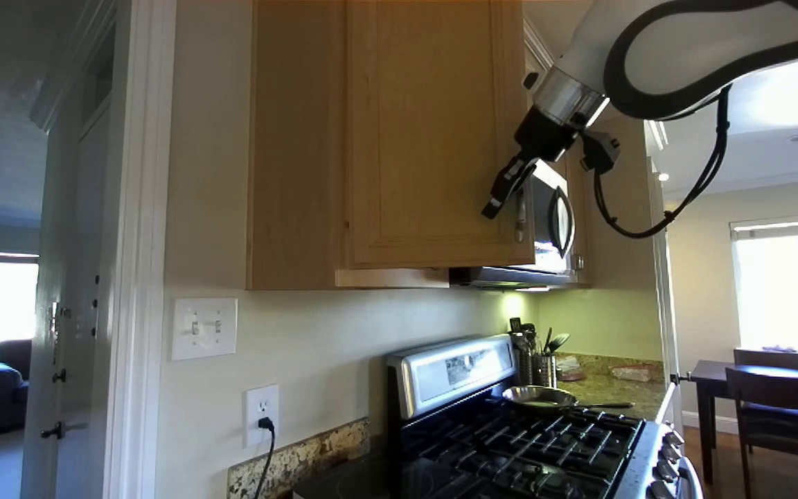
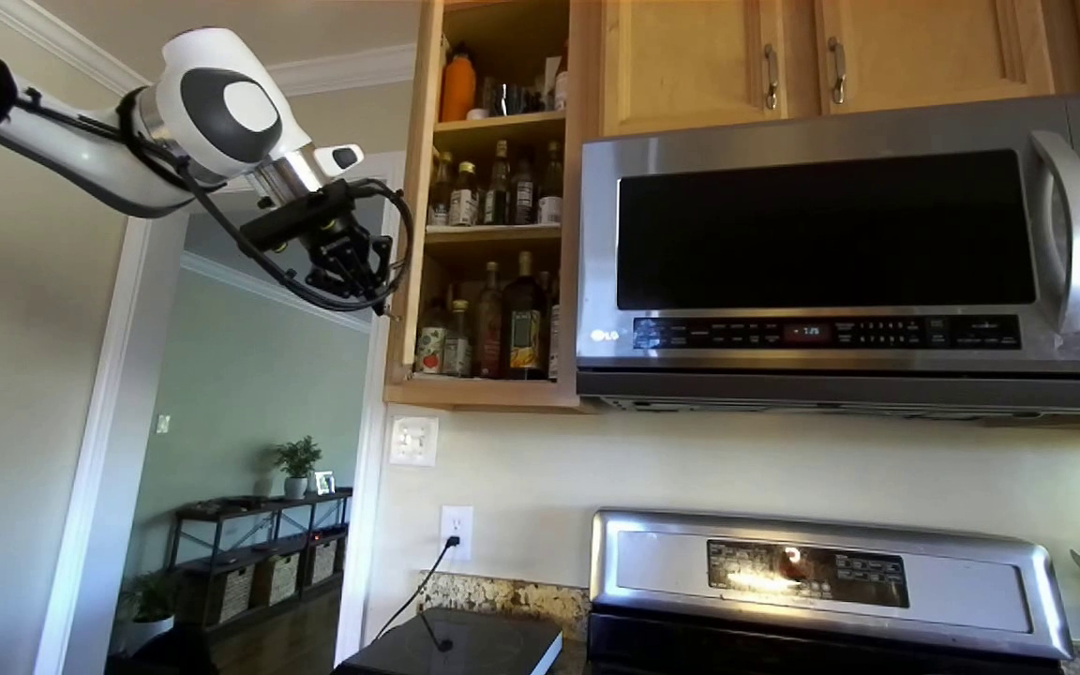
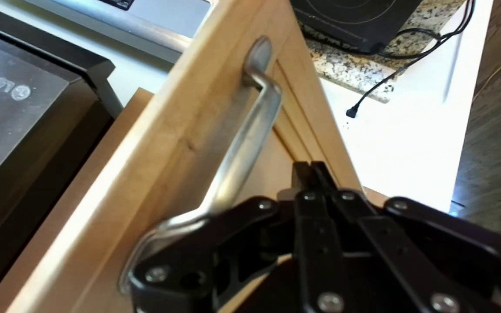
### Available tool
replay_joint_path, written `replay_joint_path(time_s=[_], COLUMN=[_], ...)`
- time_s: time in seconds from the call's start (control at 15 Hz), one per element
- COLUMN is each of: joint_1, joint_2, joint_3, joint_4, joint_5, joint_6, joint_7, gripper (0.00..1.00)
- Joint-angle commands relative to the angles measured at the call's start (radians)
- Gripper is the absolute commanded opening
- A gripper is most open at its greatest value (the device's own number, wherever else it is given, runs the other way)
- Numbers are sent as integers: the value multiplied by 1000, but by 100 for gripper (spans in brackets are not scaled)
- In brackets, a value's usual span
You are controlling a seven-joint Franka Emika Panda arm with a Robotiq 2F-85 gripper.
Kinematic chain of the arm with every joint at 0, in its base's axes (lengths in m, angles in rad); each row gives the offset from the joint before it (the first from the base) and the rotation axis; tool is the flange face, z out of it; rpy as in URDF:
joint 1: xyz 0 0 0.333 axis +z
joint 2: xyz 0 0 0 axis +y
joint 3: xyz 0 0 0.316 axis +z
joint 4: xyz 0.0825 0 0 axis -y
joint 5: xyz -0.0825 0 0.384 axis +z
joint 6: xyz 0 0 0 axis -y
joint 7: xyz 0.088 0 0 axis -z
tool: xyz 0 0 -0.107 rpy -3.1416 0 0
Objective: Close the door of the top cabinet on the left
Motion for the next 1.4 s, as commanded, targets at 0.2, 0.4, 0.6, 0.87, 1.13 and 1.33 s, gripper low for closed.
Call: replay_joint_path(time_s=[0.2, 0.4, 0.6, 0.87, 1.13, 1.33], joint_1=[-89, -93, -70, -56, -59, -64], joint_2=[111, 173, 255, 362, 461, 520], joint_3=[2, -19, -51, -69, -74, -77], joint_4=[82, 126, 183, 261, 358, 429], joint_5=[-103, -79, -20, 51, 81, 78], joint_6=[84, 103, 107, 138, 181, 191], joint_7=[68, 81, 95, 90, 77, 73], gripper=[3, 3, 3, 3, 3, 3])
